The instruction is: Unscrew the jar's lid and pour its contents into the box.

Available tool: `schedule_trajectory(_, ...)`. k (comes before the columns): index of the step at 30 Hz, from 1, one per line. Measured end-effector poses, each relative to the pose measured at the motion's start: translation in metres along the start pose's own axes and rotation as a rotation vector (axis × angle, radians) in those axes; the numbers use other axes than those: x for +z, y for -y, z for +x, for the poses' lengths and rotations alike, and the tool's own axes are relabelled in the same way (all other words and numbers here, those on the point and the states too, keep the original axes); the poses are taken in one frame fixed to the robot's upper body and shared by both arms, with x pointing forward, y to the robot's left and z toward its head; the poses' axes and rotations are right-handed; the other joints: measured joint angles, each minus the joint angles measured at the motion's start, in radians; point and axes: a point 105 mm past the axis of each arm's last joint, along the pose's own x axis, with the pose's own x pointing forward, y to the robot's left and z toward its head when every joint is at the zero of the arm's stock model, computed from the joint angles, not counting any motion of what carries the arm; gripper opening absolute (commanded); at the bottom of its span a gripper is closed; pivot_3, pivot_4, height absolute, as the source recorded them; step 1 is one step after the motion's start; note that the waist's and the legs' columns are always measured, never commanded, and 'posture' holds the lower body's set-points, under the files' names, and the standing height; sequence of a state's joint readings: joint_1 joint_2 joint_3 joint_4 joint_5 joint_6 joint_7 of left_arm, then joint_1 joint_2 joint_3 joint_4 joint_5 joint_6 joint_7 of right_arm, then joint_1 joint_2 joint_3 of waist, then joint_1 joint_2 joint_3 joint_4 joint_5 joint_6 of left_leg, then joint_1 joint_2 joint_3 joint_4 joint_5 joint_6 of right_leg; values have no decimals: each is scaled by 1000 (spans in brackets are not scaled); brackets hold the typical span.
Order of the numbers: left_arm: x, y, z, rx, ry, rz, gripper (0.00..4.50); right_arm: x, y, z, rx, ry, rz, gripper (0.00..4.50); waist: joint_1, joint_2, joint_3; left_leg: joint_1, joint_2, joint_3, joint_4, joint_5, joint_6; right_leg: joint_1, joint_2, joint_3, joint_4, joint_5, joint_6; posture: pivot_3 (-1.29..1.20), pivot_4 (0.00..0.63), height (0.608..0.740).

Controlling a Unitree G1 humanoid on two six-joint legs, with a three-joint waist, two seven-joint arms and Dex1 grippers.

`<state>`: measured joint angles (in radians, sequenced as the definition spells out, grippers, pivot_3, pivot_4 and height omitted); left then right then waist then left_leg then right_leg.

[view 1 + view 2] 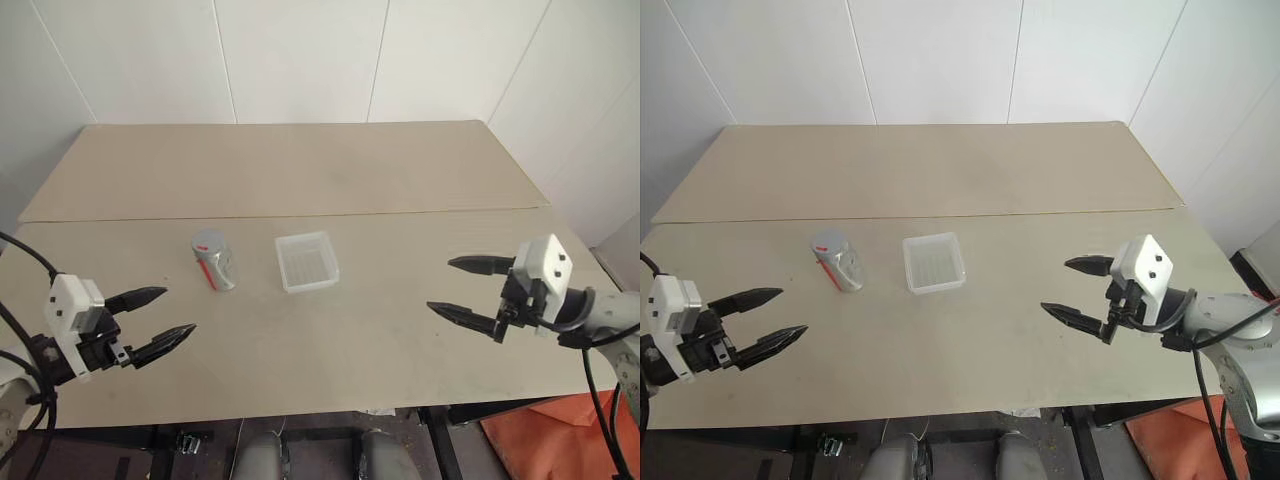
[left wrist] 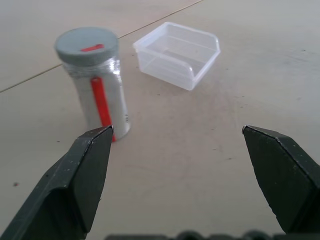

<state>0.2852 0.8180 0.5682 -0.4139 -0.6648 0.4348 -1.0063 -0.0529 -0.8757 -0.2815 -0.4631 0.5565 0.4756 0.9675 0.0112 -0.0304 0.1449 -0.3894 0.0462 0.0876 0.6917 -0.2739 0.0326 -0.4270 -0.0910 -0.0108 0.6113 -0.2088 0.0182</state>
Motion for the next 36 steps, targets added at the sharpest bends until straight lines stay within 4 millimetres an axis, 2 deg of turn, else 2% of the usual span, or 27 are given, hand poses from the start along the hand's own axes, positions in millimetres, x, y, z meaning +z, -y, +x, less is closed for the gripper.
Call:
schedule_trajectory(8, -3, -1, 2, 34, 23, -25, 4492, -5, 0, 3, -21, -31, 6, 4500, 0, 0, 0, 0, 0, 0, 0, 0, 0, 0, 0, 0, 0, 0, 0, 0, 150, 740)
schedule_trajectory(13, -11, 0, -1, 65, 18, -35, 4492, 6, 2, 11, 3, -4, -31, 4500, -4, 0, 0, 1, 0, 0, 0, 0, 0, 0, 0, 0, 0, 0, 0, 0, 150, 740)
schedule_trajectory(17, -7, -16, 3, 196, 82, 2, 4492, 14, -4, 23, 80, 18, -62, 4500, 0, 0, 0, 1, -1, 0, 0, 0, 0, 1, 0, 0, 0, 0, 0, 0, 150, 740)
schedule_trajectory(23, -16, -26, 31, 272, 148, 5, 4492, 35, -9, 42, 161, 85, -147, 4500, 1, 0, 0, 0, -2, -1, 1, 0, 0, 2, 0, 0, 0, 3, 3, 0, 150, 740)
schedule_trajectory(28, -27, -33, 52, 316, 169, 18, 4492, 42, -7, 51, 176, 91, -197, 4500, 1, -1, 0, 0, -2, -1, 1, 0, 0, 2, 0, -1, 0, 4, 5, 0, 150, 740)
schedule_trajectory(32, -20, -39, 69, 384, 232, 57, 4492, 47, -8, 54, 195, 108, -226, 4500, 1, -1, 0, 0, -2, -2, 1, 0, 0, 2, 0, -1, 0, 4, 6, 0, 150, 740)
schedule_trajectory(36, -26, -40, 81, 401, 239, 48, 4492, 50, -10, 55, 217, 116, -236, 4500, 1, -1, 0, 0, -2, -2, 1, 0, 0, 2, 0, -1, 0, 4, 6, 0, 150, 740)
